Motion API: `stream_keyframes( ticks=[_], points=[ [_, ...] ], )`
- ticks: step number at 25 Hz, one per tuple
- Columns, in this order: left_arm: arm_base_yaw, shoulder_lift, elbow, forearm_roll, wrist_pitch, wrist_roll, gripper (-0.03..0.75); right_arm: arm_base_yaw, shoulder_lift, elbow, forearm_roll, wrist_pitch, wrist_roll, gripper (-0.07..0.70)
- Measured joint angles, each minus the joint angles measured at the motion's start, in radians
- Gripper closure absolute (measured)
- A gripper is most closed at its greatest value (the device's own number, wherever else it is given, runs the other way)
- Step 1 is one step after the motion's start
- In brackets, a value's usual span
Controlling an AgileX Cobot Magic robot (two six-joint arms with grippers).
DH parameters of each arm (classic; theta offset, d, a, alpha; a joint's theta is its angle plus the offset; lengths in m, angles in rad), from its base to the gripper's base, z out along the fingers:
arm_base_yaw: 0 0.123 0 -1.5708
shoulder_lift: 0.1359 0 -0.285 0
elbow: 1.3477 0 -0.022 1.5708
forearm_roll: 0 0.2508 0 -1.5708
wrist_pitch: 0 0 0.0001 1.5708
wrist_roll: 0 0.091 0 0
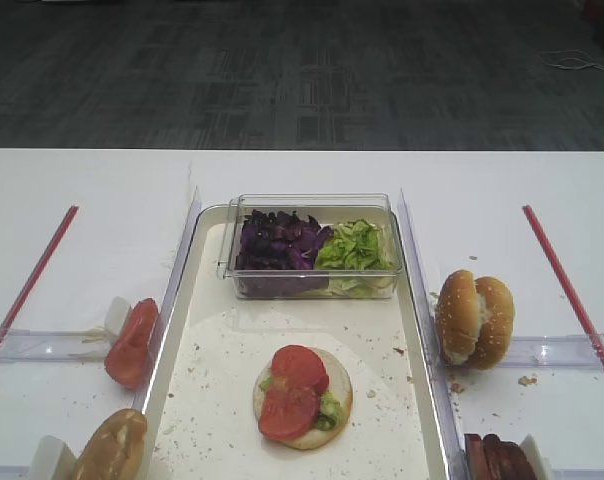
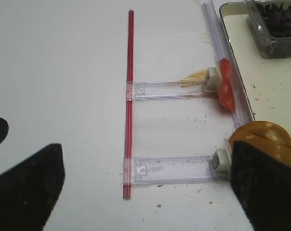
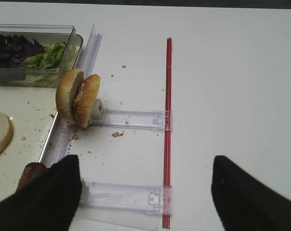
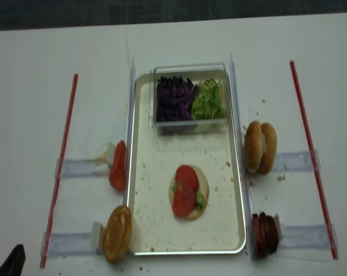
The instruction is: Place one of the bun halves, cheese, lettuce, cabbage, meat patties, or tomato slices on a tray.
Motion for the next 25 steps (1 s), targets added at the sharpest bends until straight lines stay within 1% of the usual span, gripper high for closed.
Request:
stream_keyframes(
  ticks=[25],
  points=[
    [0.0, -0.001, 0.0, 0.0, 0.0, 0.0, 0.043, 0.0, 0.0, 0.0, 0.0, -0.002, -0.002, 0.041]
  ],
)
